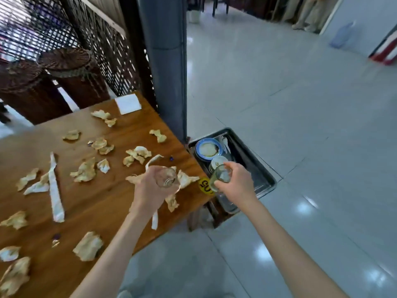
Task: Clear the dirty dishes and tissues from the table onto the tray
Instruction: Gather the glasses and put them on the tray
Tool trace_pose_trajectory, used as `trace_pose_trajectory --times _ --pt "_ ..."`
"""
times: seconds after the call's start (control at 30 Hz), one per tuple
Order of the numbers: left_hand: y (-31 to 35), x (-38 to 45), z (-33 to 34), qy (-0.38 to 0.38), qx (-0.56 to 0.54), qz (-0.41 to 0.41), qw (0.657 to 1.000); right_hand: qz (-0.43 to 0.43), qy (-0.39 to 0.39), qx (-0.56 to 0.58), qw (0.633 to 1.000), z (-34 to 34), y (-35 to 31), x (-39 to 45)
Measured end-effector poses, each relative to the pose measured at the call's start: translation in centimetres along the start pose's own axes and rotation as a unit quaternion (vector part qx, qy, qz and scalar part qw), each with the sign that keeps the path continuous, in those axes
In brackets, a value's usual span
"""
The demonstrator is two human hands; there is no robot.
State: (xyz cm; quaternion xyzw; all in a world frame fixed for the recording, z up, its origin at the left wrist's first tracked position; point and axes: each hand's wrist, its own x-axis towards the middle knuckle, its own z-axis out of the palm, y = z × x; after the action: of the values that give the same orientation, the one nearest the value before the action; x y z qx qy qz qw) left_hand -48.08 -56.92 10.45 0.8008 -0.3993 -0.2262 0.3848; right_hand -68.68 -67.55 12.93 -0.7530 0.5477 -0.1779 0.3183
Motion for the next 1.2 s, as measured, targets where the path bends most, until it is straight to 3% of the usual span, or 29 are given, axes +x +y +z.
trace_pose_trajectory --times 0.4,0.8,1.03,1.2 --pt "10.4 4.5 16.9 -0.033 0.009 0.039 0.999 0.032 -0.024 -0.014 0.999 -7.2 13.3 8.9" --pt "10.9 12.1 27.4 -0.041 0.017 -0.043 0.998 0.03 -0.071 -0.003 0.997 -7.8 21.7 21.5" --pt "9.2 11.3 33.6 0.009 0.017 -0.101 0.995 -0.037 -0.148 -0.001 0.988 -5.5 27.2 25.7" --pt "7.0 8.9 38.3 0.089 0.026 -0.155 0.984 -0.083 -0.197 -0.001 0.977 -2.8 31.0 26.4"
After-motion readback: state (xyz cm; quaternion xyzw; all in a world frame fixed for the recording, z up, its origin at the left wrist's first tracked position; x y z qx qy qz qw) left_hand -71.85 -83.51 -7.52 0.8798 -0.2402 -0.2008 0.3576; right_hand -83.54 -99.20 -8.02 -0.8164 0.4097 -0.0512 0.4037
